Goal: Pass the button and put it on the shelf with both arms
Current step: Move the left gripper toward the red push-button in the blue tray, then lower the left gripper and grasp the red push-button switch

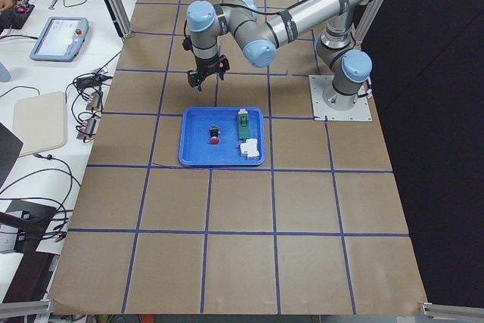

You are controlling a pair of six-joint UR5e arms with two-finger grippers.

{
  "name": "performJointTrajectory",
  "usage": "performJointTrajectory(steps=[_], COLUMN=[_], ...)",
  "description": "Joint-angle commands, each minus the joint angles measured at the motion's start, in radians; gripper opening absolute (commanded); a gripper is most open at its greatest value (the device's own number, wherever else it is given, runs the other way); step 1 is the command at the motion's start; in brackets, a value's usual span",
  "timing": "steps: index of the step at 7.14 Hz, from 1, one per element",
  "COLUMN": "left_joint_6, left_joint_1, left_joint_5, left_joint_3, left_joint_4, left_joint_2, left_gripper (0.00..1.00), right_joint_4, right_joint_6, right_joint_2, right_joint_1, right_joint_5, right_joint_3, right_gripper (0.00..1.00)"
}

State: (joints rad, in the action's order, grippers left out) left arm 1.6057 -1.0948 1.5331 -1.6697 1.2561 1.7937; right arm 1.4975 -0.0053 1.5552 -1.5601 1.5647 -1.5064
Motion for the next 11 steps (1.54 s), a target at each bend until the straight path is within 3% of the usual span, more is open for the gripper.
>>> performJointTrajectory(steps=[1,3,5,9,11], left_joint_6=[0.372,0.601,0.739,0.749,0.754], left_joint_1=[0.077,0.127,0.194,0.24,0.242], left_joint_5=[-0.011,-0.114,-0.148,-0.175,-0.165], left_joint_3=[-0.01,-0.015,-0.018,-0.018,-0.018], left_joint_4=[-0.172,-0.207,-0.175,-0.057,-0.064], left_joint_2=[0.097,0.176,0.22,0.306,0.326], left_gripper=[1.0,1.0,1.0,0.97,0.95], right_joint_4=[0.003,0.009,0.006,0.003,0.009], right_joint_6=[0.001,0.001,0.001,0.001,0.001], right_joint_2=[-0.001,0.002,-0.001,-0.003,-0.001], right_joint_1=[0.0,-0.002,-0.003,-0.003,-0.003], right_joint_5=[0.0,-0.009,-0.005,-0.002,-0.009], right_joint_3=[-0.001,-0.001,-0.001,-0.001,-0.001], right_gripper=[1.0,1.0,1.0,1.0,1.0])
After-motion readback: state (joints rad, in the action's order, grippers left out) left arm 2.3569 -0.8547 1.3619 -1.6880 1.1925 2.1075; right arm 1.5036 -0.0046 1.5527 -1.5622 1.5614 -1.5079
